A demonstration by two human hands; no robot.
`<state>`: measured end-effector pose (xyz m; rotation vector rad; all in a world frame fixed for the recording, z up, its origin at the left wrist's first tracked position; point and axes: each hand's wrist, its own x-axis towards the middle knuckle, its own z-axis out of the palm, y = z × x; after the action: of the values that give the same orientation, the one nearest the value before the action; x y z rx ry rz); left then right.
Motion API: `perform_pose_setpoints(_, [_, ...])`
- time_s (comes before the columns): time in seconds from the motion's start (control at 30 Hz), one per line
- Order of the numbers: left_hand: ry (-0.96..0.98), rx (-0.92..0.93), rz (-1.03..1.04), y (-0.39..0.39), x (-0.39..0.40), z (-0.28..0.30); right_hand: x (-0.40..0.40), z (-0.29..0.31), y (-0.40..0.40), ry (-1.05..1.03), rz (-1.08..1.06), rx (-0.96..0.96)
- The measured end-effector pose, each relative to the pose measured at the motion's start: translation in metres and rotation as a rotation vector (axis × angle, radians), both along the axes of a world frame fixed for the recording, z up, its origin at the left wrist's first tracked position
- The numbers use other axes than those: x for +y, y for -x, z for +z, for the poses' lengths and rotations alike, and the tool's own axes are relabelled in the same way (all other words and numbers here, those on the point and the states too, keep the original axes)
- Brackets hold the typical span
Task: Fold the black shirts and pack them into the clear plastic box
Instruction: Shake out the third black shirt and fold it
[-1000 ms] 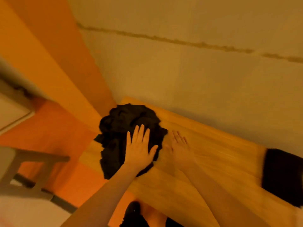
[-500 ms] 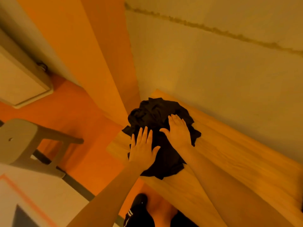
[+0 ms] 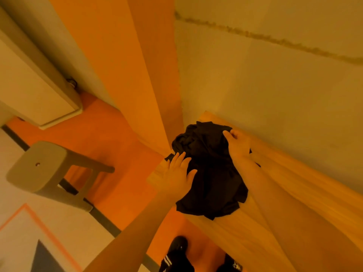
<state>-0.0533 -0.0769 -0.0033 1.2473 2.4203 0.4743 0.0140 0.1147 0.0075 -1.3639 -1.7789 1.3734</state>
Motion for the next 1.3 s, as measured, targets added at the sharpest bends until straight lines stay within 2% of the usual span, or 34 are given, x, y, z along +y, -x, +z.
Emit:
perform_pose_setpoints(0.1, [-0.197,-0.183,0.002,0.009,0.025,0.043,0.016,0.044,-0.009,0.021,0.058,0.118])
perform_pose_setpoints(0.27, [-0.405,-0.360,0.015,0.016,0.097,0.130,0.038,0.148,-0.023,-0.040,0.237,0.244])
perform_pose_setpoints(0.5, [-0.515,-0.691,-0.265,0.009,0.157,0.247,0.058,0.273,-0.065,-0.159,0.448,0.284])
perform_pose_setpoints(0.63, [-0.586,-0.657,-0.329,-0.007,0.171,0.304,0.067,0.328,-0.096,-0.255,0.438,0.303])
perform_pose_setpoints(0.8, [-0.610,-0.742,-0.462,-0.040,0.188,0.368,0.074,0.384,-0.134,-0.376,0.365,0.347])
perform_pose_setpoints(0.9, [-0.626,-0.682,-0.514,-0.056,0.197,0.402,0.077,0.412,-0.157,-0.456,0.305,0.316])
perform_pose_setpoints(1.1, [-0.420,-0.633,-0.633,-0.070,0.206,0.446,0.082,0.450,-0.198,-0.585,0.209,0.158])
perform_pose_setpoints(1.3, [-0.529,-0.786,-0.614,-0.092,0.214,0.471,0.079,0.469,-0.234,-0.632,0.178,0.075])
